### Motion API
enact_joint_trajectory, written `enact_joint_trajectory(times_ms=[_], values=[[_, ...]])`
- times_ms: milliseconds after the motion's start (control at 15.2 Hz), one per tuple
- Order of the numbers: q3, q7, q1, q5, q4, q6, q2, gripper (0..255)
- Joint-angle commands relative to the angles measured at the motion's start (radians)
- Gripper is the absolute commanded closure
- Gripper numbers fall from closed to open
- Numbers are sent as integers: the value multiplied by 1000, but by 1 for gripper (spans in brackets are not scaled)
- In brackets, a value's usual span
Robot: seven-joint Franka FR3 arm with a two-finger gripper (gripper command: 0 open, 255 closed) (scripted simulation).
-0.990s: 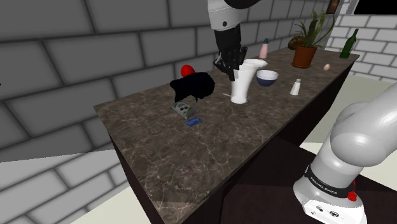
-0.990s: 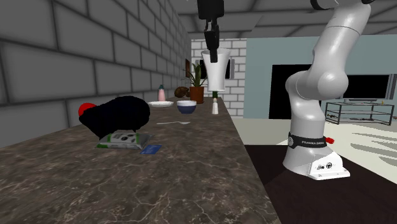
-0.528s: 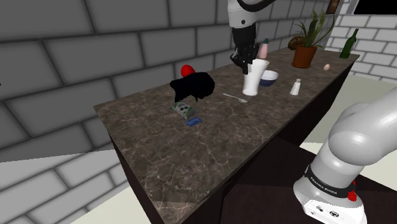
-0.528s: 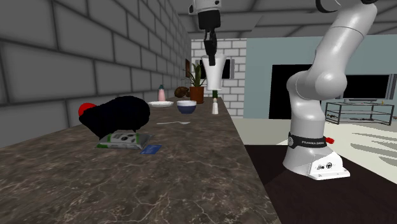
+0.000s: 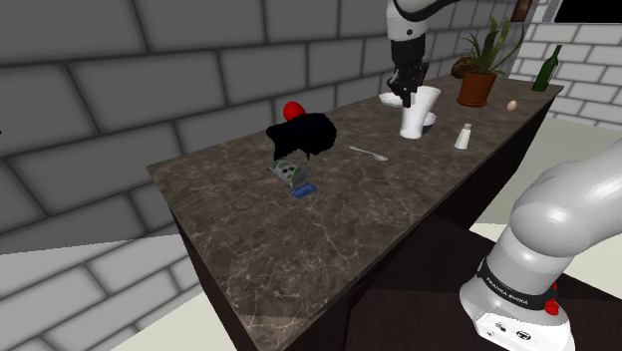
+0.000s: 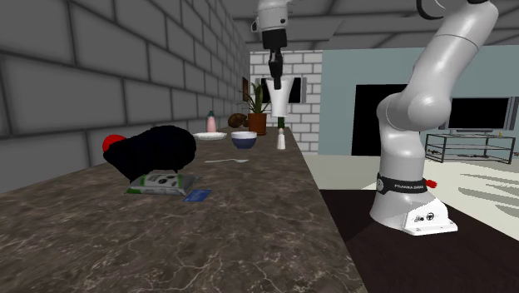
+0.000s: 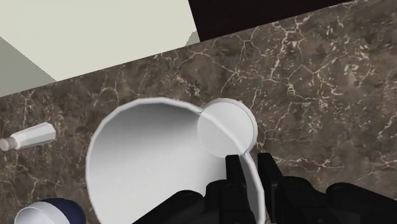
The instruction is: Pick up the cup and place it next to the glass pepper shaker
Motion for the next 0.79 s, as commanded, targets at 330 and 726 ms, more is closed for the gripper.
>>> enact_joint_trajectory(times_ms=[330,726], values=[[-131,-158,-62,-71,24,67,43,255],[-242,-295,-110,-107,95,126,127,255]])
